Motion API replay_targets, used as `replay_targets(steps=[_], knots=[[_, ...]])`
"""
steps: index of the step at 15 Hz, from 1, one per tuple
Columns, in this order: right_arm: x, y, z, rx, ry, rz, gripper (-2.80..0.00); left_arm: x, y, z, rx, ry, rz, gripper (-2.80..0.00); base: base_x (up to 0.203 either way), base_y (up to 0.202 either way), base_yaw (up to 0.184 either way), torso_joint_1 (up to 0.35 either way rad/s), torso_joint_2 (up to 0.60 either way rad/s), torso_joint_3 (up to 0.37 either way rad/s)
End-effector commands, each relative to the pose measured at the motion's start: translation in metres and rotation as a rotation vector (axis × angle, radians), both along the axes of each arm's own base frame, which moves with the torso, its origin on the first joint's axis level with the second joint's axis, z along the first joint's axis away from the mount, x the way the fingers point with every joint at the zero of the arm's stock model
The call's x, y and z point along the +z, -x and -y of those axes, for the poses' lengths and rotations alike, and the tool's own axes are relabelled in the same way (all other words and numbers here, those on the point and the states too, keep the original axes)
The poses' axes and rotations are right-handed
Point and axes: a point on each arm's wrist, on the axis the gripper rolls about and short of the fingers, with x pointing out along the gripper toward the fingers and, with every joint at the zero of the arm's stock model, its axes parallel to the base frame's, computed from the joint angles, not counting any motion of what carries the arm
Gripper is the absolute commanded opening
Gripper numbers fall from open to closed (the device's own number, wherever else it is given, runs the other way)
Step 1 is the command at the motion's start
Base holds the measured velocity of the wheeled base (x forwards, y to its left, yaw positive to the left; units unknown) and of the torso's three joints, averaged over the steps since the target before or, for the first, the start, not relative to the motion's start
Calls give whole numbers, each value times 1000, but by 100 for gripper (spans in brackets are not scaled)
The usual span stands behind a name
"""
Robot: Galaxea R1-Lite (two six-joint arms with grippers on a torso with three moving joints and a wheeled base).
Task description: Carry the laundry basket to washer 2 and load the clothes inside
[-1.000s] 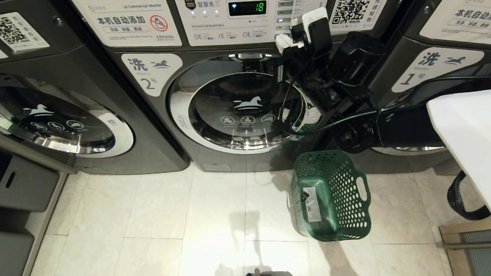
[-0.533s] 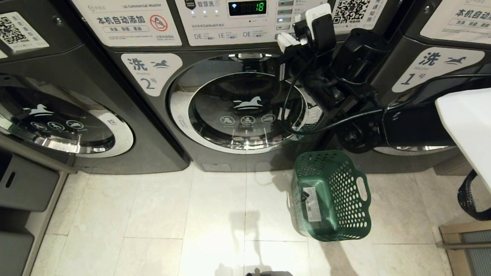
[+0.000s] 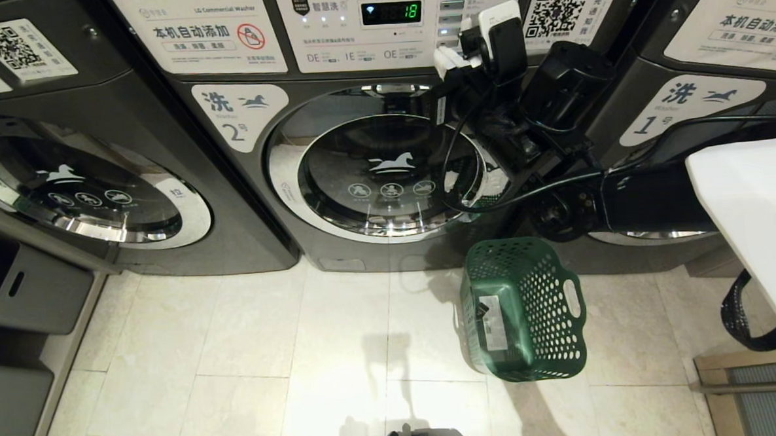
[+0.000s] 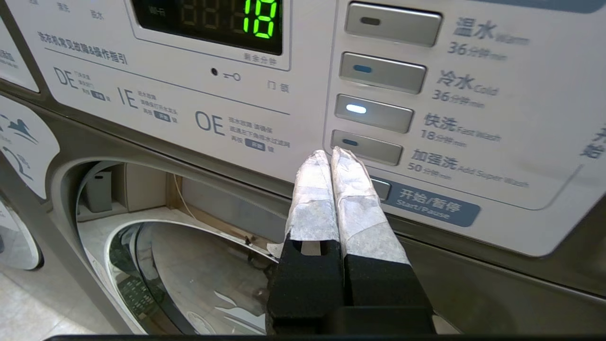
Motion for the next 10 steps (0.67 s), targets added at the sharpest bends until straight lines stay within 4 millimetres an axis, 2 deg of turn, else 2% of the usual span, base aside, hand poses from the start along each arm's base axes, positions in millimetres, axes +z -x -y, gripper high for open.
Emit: replay_targets(steps=[1, 10], knots=[[-6, -4, -3, -1, 3, -3, -280, 0, 0, 0, 0, 1, 1, -280, 0, 0, 0, 0, 0, 0], [-8, -10, 1, -23, 5, 1, -280, 0, 0, 0, 0, 0, 1, -280, 0, 0, 0, 0, 0, 0]])
